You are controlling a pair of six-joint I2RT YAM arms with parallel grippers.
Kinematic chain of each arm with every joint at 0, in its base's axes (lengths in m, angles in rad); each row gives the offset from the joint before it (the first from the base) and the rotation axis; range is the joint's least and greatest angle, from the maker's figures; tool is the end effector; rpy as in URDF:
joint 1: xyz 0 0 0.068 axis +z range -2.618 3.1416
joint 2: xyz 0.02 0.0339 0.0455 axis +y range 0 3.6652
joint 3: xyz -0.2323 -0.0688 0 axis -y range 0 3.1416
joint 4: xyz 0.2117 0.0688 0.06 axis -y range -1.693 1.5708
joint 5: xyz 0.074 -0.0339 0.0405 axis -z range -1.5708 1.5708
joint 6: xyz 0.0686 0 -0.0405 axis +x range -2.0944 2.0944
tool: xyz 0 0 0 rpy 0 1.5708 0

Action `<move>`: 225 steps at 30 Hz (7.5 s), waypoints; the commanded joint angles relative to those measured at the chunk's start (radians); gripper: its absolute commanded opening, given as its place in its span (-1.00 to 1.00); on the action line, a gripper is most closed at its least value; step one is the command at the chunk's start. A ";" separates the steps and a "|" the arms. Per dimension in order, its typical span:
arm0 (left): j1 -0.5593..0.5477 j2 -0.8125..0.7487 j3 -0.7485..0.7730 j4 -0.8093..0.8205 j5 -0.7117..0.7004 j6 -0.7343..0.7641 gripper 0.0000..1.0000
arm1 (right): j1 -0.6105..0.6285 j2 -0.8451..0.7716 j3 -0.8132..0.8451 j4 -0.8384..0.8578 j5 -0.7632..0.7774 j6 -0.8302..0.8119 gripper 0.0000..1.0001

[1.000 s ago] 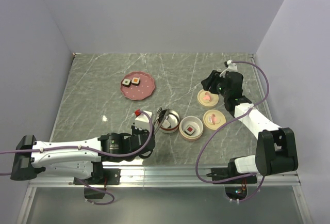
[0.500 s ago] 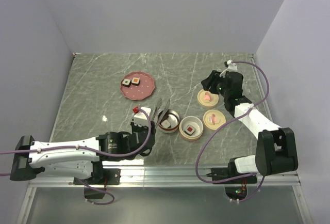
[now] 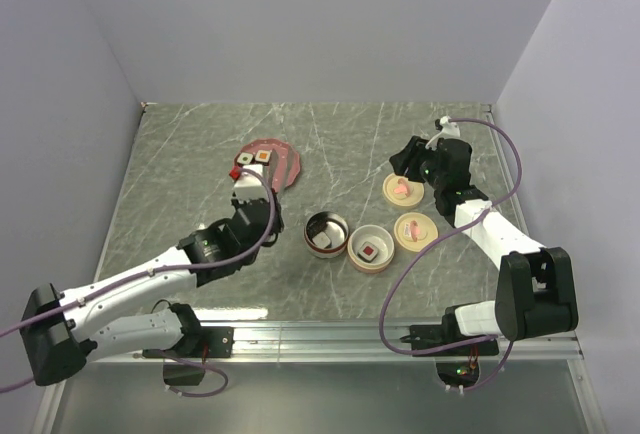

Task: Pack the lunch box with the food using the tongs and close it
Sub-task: Pick up the food using the clamp, then place the food into the lunch box

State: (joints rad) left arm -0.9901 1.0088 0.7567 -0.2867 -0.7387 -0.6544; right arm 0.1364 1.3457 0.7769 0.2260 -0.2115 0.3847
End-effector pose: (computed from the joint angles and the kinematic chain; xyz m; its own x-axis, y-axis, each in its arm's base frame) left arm 0.1611 -0.1613 0.2514 -0.4066 -0.2006 -0.8913 0.0676 0.9663 -0.2483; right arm 0.3068 0.0567 0.2290 -0.4321 0.3111 -0.8465 -0.1798 0.8901 0.4189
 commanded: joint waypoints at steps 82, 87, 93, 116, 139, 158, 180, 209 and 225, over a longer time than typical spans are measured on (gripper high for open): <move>0.462 0.432 0.024 0.356 0.340 0.185 -0.13 | -0.004 0.023 0.005 0.047 -0.011 -0.012 0.17; 0.462 0.363 -0.002 0.363 0.397 0.191 -0.12 | -0.003 0.023 0.005 0.047 -0.014 -0.013 0.17; 0.462 0.384 0.010 0.343 0.398 0.193 -0.11 | -0.004 0.015 0.002 0.045 -0.020 -0.015 0.17; 0.462 0.484 0.067 0.334 0.386 0.208 -0.37 | -0.003 0.006 -0.004 0.047 -0.023 -0.015 0.17; 0.384 0.117 -0.043 0.316 0.407 0.176 -0.71 | -0.003 0.021 0.009 0.047 -0.012 -0.013 0.17; -0.162 0.043 -0.131 0.408 0.262 0.153 -0.73 | -0.009 -0.017 0.045 0.003 0.089 0.005 0.18; -0.413 0.134 -0.128 0.388 0.202 0.076 -0.74 | -0.015 -0.053 0.025 -0.011 0.092 0.008 0.18; -0.440 0.251 -0.063 0.368 0.144 0.099 -0.61 | -0.015 -0.039 0.028 -0.007 0.072 0.003 0.18; -0.440 0.246 -0.034 0.348 0.110 0.102 -0.05 | -0.015 -0.042 0.027 -0.010 0.060 0.000 0.18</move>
State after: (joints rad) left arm -1.4269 1.2720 0.6754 0.0437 -0.5861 -0.5579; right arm 0.1299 1.3304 0.7849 0.1978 -0.1474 0.3923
